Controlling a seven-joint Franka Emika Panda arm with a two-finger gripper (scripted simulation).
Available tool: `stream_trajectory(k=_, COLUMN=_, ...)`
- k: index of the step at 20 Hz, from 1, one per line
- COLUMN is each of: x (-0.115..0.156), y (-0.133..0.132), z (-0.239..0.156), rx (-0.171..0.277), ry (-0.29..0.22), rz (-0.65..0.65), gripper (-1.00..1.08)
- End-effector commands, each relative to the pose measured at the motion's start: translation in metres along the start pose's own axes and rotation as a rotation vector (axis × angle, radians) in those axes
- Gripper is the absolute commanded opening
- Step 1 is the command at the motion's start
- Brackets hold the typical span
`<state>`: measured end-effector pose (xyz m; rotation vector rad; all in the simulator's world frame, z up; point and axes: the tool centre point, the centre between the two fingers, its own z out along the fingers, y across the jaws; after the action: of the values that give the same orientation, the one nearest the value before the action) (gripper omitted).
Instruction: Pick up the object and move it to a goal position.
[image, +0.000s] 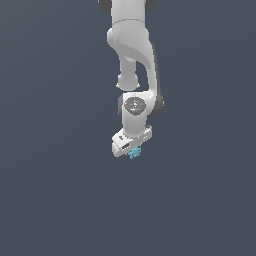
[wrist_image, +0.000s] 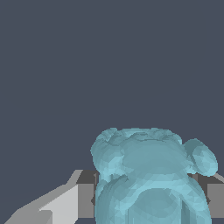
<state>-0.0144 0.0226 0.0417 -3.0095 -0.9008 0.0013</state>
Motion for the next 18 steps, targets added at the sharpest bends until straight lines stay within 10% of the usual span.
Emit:
stream_trajectory(k=1, x=0.001, y=0.000, z=0.001, rx=0.000, ry=0.001, rz=0.000, gripper=-1.00)
stream_trajectory(k=18, x=-0.002, y=0.005, z=-0.019, rx=-0.001, ry=0.001, rz=0.000, gripper=-1.00)
